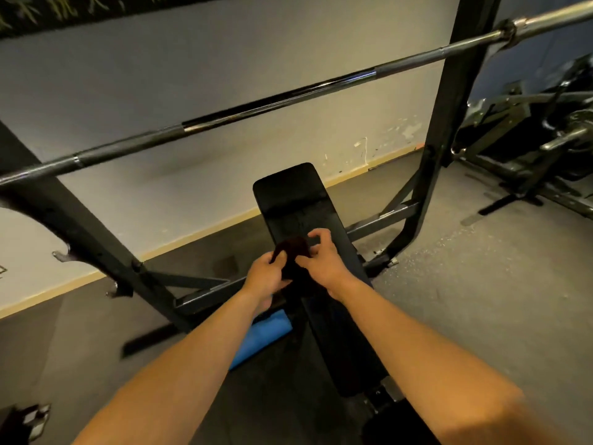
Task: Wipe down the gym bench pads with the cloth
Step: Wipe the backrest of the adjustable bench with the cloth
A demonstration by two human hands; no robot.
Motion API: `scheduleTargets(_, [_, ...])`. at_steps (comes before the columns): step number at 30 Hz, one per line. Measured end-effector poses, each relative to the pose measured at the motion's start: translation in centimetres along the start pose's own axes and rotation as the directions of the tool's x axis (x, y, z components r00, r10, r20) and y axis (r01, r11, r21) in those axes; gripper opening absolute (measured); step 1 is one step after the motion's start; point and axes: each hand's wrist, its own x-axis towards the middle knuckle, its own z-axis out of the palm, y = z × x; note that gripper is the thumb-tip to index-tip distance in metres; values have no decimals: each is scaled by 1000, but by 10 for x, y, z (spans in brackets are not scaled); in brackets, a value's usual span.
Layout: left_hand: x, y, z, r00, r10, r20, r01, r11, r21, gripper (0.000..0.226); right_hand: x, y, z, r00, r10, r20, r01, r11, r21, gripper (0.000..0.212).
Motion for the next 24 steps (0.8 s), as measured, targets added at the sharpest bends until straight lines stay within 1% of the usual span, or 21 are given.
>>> scheduleTargets(1, [16,6,-3,1000,-3,-2,3,1000,-30,23,18,2,4,1000,0,-21,-1,1000,-23,46])
scheduleTargets(3, [51,13,-8,1000,1,6,0,999,-51,26,52,6,13,1000,-11,16,11,1000,-12,36])
scheduleTargets(5, [88,12,-14,1000,3,14,-2,999,-39,27,81,12,24,998,-37,59,36,999,12,29])
scheduleTargets(6, [107,9,-16,1000,2,11,-2,1000,-16,26,96,20,29,997,-59,46,58,998,12,27])
scheduleTargets(10, [182,-8,-22,998,58,36,-63,990,124,29,168,55,50,981,-154,-121,146,987,-73,30])
scheduleTargets(12, [223,-22,-26,993,96,70,-106,981,164,30,212,74,62,952,-195,-237,173,979,-109,29])
scheduleTargets(14, [255,-32,-30,991,110,71,-123,969,216,32,250,86,67,916,-210,-341,173,975,-137,27])
scheduleTargets(16, [287,-46,-38,988,133,82,-150,954,259,37,283,98,73,893,-234,-384,180,969,-170,28])
scheduleTargets(18, [317,-54,-46,986,151,77,-167,942,292,45,313,106,76,882,-250,-400,183,963,-199,30])
scheduleTargets(21, [358,-60,-56,975,213,60,-221,927,302,61,353,117,83,872,-296,-390,204,944,-261,38])
scheduleTargets(23, [378,-59,-58,966,258,33,-255,913,318,68,373,123,93,882,-331,-335,230,924,-307,43])
scheduleTargets(24, [388,-58,-59,960,281,24,-273,905,326,68,383,127,101,888,-359,-287,254,903,-346,45])
